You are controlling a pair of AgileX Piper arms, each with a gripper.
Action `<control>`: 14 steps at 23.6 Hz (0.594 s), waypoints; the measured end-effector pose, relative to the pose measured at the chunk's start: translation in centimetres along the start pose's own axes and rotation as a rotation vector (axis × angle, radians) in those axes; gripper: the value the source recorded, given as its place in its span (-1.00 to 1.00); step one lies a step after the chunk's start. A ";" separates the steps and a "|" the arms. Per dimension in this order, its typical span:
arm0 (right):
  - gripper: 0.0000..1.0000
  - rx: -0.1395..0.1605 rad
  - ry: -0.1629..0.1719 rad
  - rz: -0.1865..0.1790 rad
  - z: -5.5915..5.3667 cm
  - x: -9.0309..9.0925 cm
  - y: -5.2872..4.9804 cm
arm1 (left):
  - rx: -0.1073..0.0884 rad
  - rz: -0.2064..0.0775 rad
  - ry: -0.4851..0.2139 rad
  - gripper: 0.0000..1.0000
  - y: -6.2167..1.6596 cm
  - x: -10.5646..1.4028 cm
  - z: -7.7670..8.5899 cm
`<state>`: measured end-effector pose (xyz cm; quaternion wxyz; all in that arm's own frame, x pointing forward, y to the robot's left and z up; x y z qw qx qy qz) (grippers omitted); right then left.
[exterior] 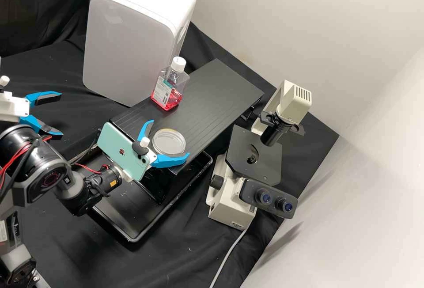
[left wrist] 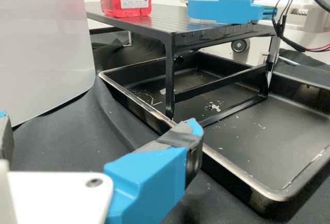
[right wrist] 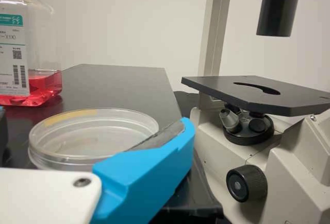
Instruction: Place the lid on the petri dish
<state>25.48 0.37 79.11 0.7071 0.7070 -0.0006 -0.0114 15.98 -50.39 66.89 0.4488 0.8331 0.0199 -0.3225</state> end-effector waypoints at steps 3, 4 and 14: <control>1.00 -0.003 0.002 -0.002 -0.1 -0.1 -0.1 | 0.025 0.006 -0.002 1.00 0.13 0.0 0.0; 1.00 -0.004 0.002 0.002 0.0 -0.2 -0.1 | 0.027 0.013 -0.004 1.00 0.27 -0.1 0.1; 1.00 0.006 0.001 0.033 -0.1 -1.6 0.1 | -0.007 0.084 -0.087 1.00 2.09 -0.8 0.0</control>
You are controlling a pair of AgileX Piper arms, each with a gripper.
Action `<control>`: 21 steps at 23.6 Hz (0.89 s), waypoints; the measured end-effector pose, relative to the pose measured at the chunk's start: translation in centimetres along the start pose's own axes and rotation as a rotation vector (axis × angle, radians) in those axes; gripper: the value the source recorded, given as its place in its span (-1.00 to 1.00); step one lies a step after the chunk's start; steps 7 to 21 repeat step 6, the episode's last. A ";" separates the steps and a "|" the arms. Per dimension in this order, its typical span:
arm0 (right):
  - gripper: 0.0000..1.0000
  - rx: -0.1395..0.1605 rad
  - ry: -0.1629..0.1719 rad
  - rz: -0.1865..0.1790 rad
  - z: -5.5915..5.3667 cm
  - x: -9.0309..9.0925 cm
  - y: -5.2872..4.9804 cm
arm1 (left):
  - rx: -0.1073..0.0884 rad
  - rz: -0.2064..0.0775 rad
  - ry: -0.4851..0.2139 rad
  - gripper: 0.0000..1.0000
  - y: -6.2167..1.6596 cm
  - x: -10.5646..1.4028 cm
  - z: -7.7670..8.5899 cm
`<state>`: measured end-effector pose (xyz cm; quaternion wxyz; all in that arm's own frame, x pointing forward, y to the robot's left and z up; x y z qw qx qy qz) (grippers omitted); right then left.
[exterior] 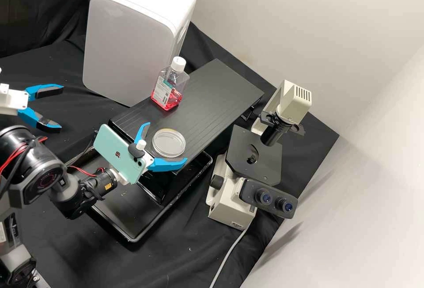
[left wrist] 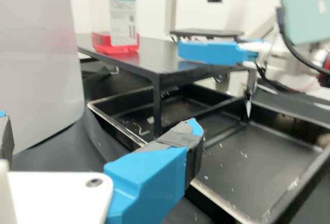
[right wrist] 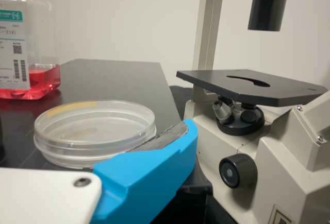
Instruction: Place the lid on the petri dish
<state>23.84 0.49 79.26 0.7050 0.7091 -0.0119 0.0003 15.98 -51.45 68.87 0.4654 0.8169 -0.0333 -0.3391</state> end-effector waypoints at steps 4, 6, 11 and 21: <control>1.00 0.040 0.009 0.011 -0.1 -0.3 0.4 | 0.000 0.001 0.000 1.00 0.00 -0.1 0.0; 1.00 0.053 0.010 0.007 -0.1 -0.4 0.4 | 0.000 0.001 0.000 1.00 0.00 -0.1 0.0; 1.00 0.053 0.010 0.007 -0.1 -0.4 0.4 | 0.000 0.001 0.000 1.00 0.00 -0.1 0.0; 1.00 0.053 0.010 0.007 -0.1 -0.4 0.4 | 0.000 0.001 0.000 1.00 0.00 -0.1 0.0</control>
